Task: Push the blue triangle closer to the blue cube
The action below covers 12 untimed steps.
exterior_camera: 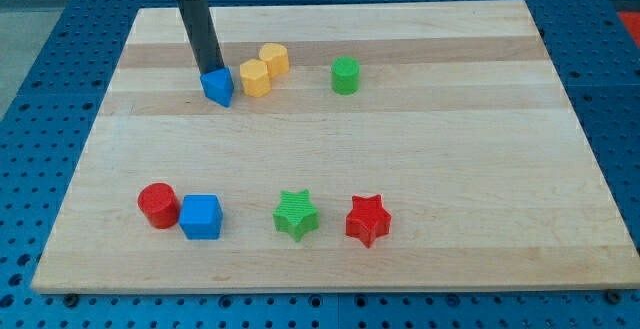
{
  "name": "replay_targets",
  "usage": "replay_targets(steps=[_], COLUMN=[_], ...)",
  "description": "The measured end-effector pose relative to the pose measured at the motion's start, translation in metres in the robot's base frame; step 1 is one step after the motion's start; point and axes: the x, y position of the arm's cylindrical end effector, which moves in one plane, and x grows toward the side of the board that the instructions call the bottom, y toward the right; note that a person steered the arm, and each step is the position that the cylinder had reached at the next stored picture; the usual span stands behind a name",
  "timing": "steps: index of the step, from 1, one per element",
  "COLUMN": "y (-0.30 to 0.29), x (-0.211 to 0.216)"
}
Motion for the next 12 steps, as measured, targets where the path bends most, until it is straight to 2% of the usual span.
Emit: replay_targets(steps=[5, 12], y=[0.079, 0.026], x=[0.089, 0.079])
